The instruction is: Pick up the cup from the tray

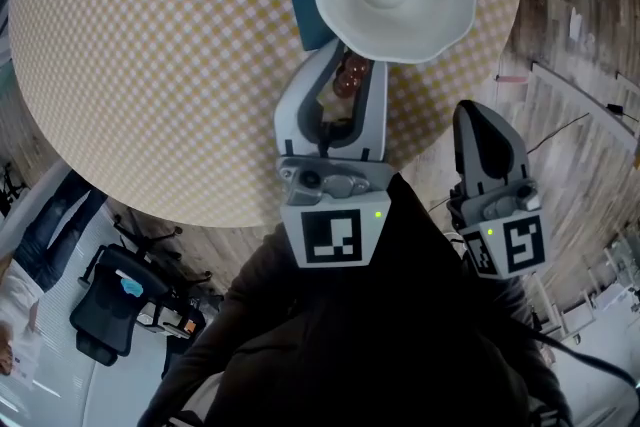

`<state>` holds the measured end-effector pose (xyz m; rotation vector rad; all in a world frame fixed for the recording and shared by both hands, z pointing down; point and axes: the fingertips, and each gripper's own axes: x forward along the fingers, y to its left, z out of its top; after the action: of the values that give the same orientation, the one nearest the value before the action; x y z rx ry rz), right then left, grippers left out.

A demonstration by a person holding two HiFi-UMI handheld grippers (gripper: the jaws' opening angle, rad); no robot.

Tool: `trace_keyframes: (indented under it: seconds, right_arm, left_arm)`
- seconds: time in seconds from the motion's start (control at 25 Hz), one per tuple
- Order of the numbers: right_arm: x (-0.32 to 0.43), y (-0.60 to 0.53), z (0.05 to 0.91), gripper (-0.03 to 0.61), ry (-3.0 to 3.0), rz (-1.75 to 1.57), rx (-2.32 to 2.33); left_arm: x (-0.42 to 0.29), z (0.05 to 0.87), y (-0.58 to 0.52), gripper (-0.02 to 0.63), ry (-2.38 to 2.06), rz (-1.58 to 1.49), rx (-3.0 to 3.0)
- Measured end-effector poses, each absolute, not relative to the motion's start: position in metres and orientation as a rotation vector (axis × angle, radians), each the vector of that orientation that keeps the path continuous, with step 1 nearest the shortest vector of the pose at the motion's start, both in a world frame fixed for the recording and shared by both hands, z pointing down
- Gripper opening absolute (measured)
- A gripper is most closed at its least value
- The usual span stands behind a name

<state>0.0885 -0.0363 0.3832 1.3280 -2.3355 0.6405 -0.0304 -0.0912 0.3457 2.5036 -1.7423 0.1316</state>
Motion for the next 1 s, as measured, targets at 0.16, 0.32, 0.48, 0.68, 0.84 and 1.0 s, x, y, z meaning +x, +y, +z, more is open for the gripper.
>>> trace_keyframes:
  seconds: [0.16, 0.32, 0.48, 0.68, 0.84, 1.0]
  right_arm:
    - [0.088, -0.034, 0.382, 0.008, -2.319, 0.629, 1.333]
    - [0.103, -0.033, 0.383, 0.008, -2.301, 0.632, 1.343]
    - [0.109, -0.029, 0.386, 0.008, -2.304, 0.632, 1.323]
    - [0.100, -0.029, 0.381, 0.008, -2.315, 0.624, 1.315]
    - [0.093, -0.037, 0.368, 0.008, -2.321, 0.605, 1.315]
    - [0.092, -0.033, 0.380, 0.008, -2.319, 0.615, 1.284]
  left_arm:
    - [-0.037, 0.343, -0.089, 0.078, -1.733, 0.117, 2.550]
    - [-0.029, 0.340, -0.091, 0.071, -1.701, 0.063, 2.601]
    - [-0.024, 0.339, -0.093, 0.066, -1.684, 0.064, 2.646]
    - [-0.030, 0.323, -0.097, 0.062, -1.684, 0.019, 2.697]
    - [-0.041, 0.304, -0.102, 0.061, -1.684, -0.048, 2.699]
    - [-0.045, 0.311, -0.099, 0.061, -1.684, -0.061, 2.671]
